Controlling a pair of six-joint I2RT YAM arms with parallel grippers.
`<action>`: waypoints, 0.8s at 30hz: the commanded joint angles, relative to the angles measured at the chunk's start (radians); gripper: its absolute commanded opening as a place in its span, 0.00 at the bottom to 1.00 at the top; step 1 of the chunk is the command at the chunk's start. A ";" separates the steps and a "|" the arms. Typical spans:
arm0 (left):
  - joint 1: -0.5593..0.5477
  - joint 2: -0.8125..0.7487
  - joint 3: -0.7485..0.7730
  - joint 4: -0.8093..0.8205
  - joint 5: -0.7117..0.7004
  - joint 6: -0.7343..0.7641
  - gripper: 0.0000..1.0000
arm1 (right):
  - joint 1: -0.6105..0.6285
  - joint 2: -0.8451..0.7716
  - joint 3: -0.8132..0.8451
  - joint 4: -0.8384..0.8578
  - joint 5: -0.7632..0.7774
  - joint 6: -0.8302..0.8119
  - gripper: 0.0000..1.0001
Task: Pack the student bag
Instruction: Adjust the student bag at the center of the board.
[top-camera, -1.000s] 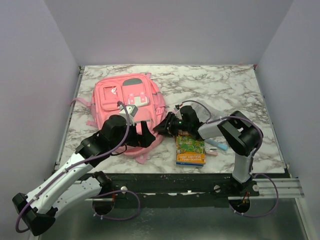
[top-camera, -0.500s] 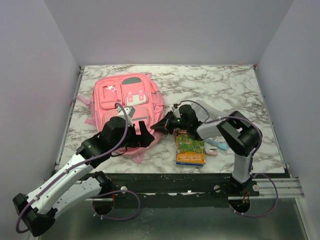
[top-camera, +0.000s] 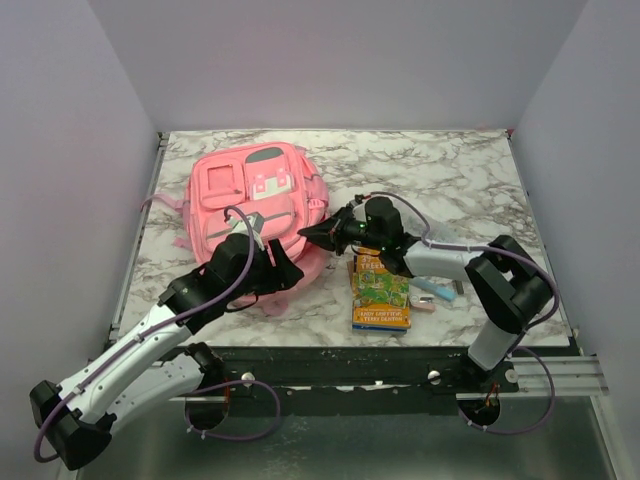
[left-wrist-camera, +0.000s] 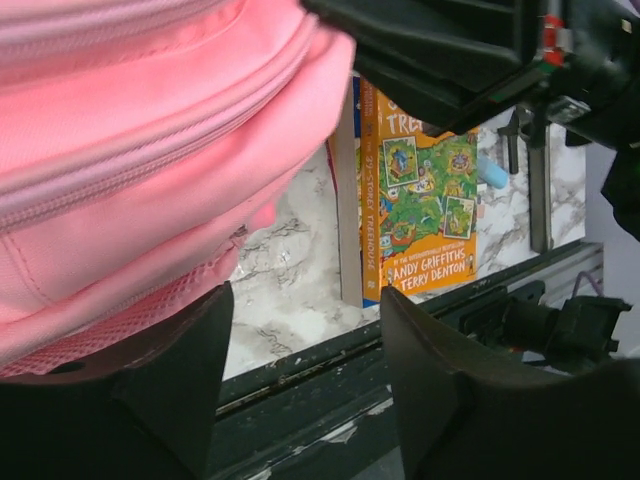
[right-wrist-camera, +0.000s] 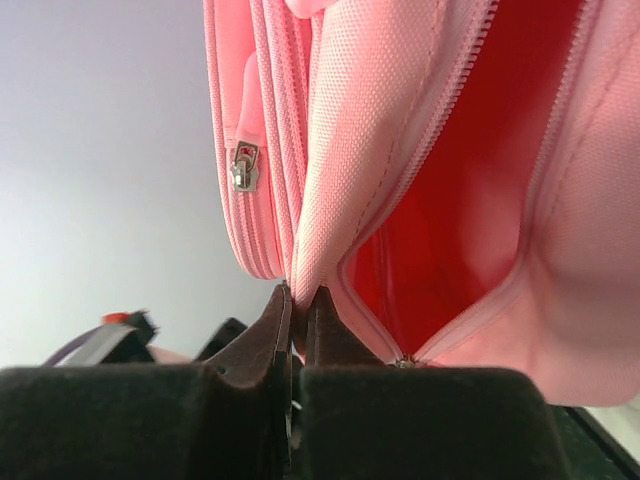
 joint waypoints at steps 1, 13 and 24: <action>0.003 0.004 -0.031 0.032 -0.064 -0.085 0.58 | 0.010 -0.106 0.024 0.077 0.150 0.155 0.01; 0.064 0.168 0.109 0.020 -0.133 0.032 0.56 | 0.046 -0.141 0.064 0.113 0.325 0.289 0.01; 0.119 0.196 0.130 0.003 -0.233 -0.017 0.30 | 0.102 -0.113 0.143 0.061 0.498 0.319 0.01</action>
